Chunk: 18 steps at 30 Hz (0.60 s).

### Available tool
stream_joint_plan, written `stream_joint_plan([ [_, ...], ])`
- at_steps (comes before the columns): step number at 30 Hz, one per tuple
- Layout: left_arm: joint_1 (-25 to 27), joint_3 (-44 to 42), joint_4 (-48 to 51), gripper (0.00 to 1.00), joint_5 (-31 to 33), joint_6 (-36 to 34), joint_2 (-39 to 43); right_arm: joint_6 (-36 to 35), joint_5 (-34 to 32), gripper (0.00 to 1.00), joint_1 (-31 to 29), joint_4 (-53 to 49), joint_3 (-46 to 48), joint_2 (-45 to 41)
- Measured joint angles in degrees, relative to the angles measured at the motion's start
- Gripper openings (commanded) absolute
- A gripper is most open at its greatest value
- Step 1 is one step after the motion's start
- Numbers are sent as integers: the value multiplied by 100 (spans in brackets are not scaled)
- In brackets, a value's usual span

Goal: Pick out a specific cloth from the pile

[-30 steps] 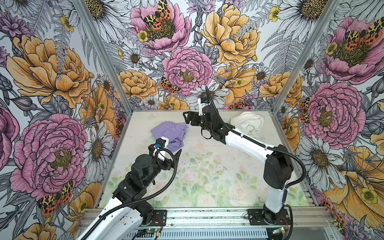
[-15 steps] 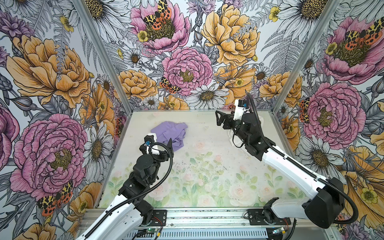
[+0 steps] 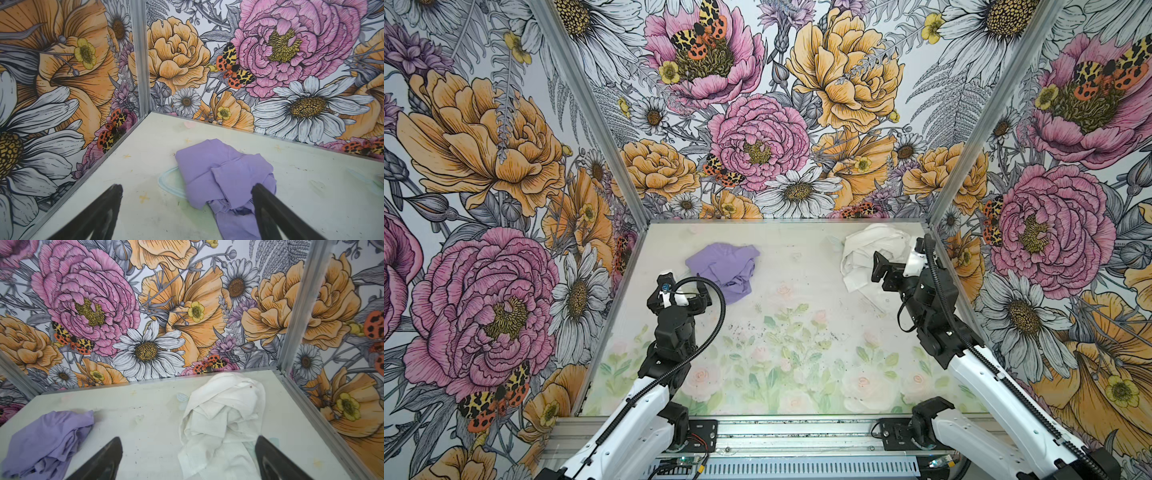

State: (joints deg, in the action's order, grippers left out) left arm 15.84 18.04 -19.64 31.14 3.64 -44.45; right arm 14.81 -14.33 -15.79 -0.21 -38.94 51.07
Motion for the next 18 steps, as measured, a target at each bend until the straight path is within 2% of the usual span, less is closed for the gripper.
stream_joint_plan([
  [8,-619,-437,-1504,99,-2,-284,-1174,-142,323,99,1040,321,835,328],
  [13,-774,-584,-2426,99,-59,-452,-1987,-166,638,100,1602,911,1224,750],
  [18,-1014,-623,-3222,99,-380,-553,-2728,-282,848,99,1923,1692,1504,1298],
])
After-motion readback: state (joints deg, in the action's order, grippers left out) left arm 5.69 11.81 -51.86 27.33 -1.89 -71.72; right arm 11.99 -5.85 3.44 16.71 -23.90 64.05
